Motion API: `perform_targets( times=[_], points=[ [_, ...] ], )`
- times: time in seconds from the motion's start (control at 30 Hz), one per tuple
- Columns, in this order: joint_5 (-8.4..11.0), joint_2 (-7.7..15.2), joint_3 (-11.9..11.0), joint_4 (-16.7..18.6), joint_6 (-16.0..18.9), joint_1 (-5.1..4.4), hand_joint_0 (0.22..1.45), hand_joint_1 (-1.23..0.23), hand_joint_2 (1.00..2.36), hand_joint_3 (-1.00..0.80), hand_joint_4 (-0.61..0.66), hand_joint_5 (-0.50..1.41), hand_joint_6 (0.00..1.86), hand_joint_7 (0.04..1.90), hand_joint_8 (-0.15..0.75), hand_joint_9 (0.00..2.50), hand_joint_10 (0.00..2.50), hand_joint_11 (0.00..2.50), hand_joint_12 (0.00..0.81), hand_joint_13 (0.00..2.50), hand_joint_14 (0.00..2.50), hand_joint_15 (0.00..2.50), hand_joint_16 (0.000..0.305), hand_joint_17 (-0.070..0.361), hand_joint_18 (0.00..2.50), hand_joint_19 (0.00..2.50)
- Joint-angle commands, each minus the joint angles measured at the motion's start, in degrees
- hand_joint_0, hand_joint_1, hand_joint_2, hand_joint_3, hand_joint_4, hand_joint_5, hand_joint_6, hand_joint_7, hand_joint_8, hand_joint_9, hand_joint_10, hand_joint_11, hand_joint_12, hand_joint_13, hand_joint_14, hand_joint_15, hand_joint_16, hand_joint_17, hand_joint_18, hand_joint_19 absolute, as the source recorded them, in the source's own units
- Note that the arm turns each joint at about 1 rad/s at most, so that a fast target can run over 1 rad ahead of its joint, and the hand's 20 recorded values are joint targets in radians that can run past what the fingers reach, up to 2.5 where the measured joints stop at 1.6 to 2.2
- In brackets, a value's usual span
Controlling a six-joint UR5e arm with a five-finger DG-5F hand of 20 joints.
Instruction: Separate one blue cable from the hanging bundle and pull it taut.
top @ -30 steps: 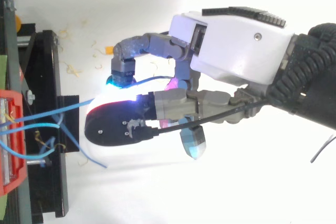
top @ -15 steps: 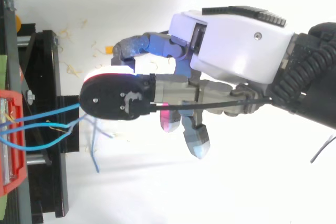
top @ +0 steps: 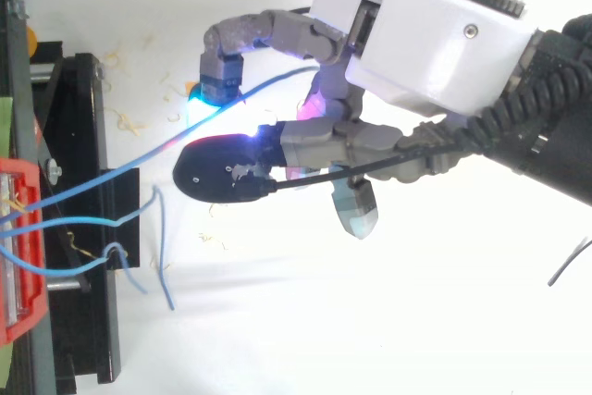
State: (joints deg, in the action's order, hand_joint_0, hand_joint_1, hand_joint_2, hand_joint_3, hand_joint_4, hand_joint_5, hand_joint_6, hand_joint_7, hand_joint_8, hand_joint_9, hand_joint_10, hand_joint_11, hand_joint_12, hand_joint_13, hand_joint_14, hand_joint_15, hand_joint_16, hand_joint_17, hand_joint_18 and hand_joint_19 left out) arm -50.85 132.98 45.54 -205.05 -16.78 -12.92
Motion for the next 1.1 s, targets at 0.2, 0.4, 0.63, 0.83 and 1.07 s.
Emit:
perform_targets(
  times=[0.2,0.4,0.63,0.83,1.07],
  points=[
    [0.93,0.00,-0.01,1.59,-3.35,0.00,0.74,-0.68,1.02,-0.28,0.09,0.14,0.50,1.18,0.102,2.01,0.01,0.38,0.287,1.28,0.02,0.53,0.049,0.109,0.87,0.64],
    [1.20,0.00,-0.01,1.59,-3.52,0.00,0.43,-0.47,1.00,-0.50,0.15,0.14,0.50,1.20,0.156,1.99,0.01,0.24,0.324,1.30,0.01,0.49,0.071,0.159,1.00,0.54],
    [1.20,0.00,-0.01,1.59,-3.61,-0.09,0.56,-0.24,1.00,-0.50,0.11,0.14,0.50,1.17,0.070,1.97,0.01,0.26,0.275,1.23,0.02,0.49,0.052,0.118,0.82,0.62],
    [1.28,0.00,-0.01,1.59,-3.79,-0.18,0.65,-0.41,1.00,-0.50,0.12,0.14,0.50,1.16,0.043,2.04,0.01,0.33,0.269,1.25,0.02,0.50,0.044,0.099,0.87,0.63],
    [3.04,0.00,-0.01,1.59,-6.34,0.00,0.74,-0.61,1.00,-0.46,0.11,0.14,0.50,1.16,0.055,2.06,0.01,0.36,0.271,1.26,0.02,0.50,0.043,0.097,0.88,0.63]
  ],
)
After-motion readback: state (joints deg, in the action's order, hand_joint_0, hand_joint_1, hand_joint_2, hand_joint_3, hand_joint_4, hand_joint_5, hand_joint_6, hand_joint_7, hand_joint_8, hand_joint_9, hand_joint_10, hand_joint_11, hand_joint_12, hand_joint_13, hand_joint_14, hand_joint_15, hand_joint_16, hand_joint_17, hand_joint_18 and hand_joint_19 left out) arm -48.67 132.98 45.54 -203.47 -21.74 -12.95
